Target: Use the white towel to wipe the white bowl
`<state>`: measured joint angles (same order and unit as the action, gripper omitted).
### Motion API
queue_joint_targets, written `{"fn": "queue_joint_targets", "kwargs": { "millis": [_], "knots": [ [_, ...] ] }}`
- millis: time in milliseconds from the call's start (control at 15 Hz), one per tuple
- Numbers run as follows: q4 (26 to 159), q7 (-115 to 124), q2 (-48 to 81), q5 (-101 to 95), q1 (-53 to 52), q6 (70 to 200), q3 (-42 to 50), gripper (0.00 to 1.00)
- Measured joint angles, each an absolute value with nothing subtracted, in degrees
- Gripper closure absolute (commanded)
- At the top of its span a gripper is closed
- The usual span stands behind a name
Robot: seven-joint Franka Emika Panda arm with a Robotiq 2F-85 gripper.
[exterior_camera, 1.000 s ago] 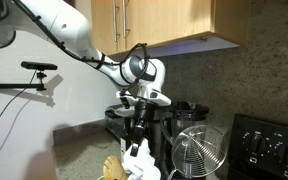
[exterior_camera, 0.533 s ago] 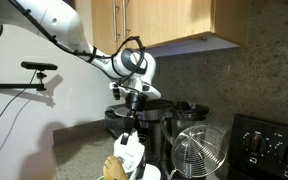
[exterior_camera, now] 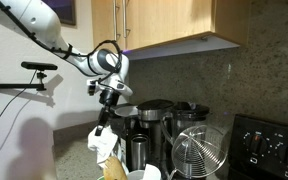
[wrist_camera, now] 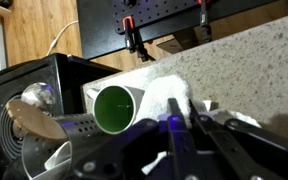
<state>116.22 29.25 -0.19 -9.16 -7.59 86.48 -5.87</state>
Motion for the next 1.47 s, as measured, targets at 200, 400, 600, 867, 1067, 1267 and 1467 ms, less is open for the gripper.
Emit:
{"fn": "queue_joint_targets", "kwargs": {
  "millis": [200,400,600,867,1067,1267,1467],
  "knots": [
    [119.96,28.43,-3.89,-5.72,-10.22,86.47,-9.35,0.98],
    [122.44,28.37,-6.91,-0.94,-12.44,86.80,-12.18,0.97],
    [123.10,28.50,-7.80,1.00,-13.24,87.17,-13.57,0.92],
    [123.09,28.50,-7.36,0.97,-12.63,87.17,-13.43,0.98],
    [123.44,28.50,-7.15,1.09,-12.60,87.40,-13.54,0.98],
    [123.92,28.42,-6.44,1.13,-12.91,89.48,-14.44,0.98],
    [124.07,28.40,-4.85,1.13,-13.97,92.89,-15.56,0.98]
  ]
}}
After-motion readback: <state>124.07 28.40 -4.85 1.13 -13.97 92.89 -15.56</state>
